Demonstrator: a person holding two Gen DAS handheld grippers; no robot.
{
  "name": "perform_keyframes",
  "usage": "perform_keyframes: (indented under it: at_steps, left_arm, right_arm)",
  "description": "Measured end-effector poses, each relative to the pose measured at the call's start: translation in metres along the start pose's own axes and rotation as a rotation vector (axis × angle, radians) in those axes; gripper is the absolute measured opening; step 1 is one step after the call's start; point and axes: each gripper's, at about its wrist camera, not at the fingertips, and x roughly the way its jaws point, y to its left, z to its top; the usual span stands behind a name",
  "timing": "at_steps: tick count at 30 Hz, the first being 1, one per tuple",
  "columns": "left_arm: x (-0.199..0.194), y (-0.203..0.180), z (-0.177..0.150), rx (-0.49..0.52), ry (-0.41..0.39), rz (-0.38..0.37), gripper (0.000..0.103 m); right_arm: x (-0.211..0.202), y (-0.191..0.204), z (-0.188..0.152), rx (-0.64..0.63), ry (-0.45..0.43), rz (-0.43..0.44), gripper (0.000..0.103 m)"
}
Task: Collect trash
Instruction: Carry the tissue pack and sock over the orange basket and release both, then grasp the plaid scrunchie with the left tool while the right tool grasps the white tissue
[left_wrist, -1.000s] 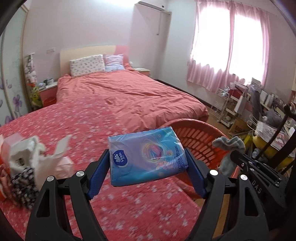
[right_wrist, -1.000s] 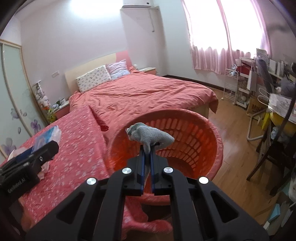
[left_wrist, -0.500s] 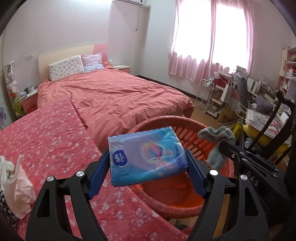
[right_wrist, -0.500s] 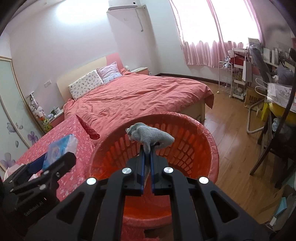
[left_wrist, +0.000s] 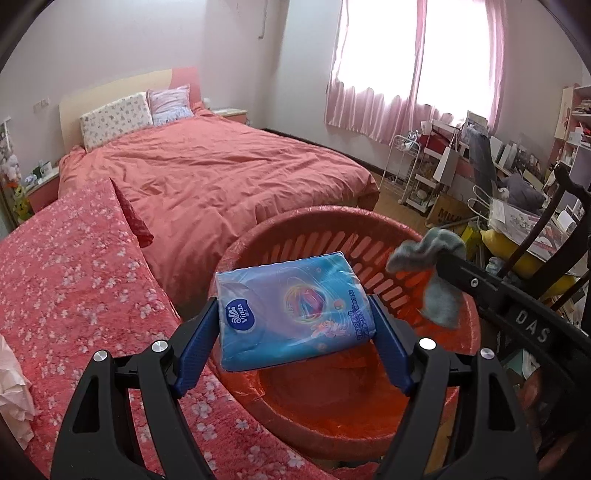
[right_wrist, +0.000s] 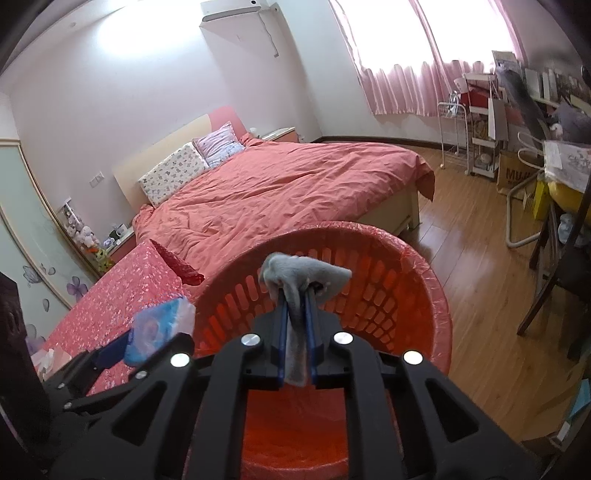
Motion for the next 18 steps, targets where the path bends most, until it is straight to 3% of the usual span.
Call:
perform_keyframes:
  at_steps: [5, 11, 18]
  left_arm:
    - [0.005, 0.007, 0.000, -0.037, 0.039, -0.033, 0.079]
    - [0.005, 0.011, 0.000, -0.038, 0.046, -0.012, 0.082]
    - [-0.024, 0.028, -0.006, -0.034, 0.017, 0.067, 0.082]
  right_arm:
    - [0.000, -0.002, 0.004, 0.023, -0.014, 0.001, 0.037]
    - [-0.008, -0.001, 0.004, 0.006, -0.031, -0.025, 0.040]
    - [-0.021, 0.010, -0.001, -0.038, -0.036, -0.054, 0.041]
